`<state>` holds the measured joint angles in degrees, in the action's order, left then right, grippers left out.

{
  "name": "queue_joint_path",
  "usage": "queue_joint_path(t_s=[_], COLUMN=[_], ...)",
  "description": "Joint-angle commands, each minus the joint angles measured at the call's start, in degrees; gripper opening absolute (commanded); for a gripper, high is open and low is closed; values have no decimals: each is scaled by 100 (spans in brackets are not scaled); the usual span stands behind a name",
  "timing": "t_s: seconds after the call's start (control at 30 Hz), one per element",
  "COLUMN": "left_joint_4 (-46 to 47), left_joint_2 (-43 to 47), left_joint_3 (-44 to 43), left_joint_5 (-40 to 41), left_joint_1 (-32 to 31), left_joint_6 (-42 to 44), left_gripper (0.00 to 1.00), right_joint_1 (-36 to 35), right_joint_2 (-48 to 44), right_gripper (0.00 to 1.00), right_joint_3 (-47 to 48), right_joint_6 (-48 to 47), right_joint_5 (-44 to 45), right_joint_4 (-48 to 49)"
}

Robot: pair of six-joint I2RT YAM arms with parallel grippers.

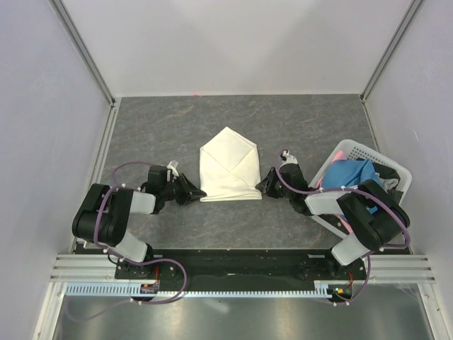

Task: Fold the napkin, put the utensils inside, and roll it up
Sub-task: Roll the napkin with the utensil

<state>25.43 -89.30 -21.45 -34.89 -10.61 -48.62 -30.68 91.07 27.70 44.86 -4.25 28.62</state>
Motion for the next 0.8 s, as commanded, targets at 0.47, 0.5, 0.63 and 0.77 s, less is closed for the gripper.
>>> queue_joint_path(t_s=[0.47,0.5,0.63,0.77], left_joint_4=[-1144,-1198,-1400,-1585], left_joint_2=[-35,-53,-175,-299], left_joint_3=[-957,-983,-1168,-1300], left_joint_5=[-659,-685,-826,-1036], left_joint_1=[-20,-20,-2,33], left_joint_6=[-78,-77,-95,-86], left_gripper=[2,2,2,2], right_joint_1=[-1334,-1640,-2494,-3215], right_joint_2=[-2102,-2024,-1558,-829], right_gripper=[65,66,67,69], right_joint_3=[-99,-81,234,639], right_joint_6=[-3368,-3527,-4423,-5240], right_joint_5=[2631,2649,2833,3088], right_joint_4=[-833,-606,-182,116])
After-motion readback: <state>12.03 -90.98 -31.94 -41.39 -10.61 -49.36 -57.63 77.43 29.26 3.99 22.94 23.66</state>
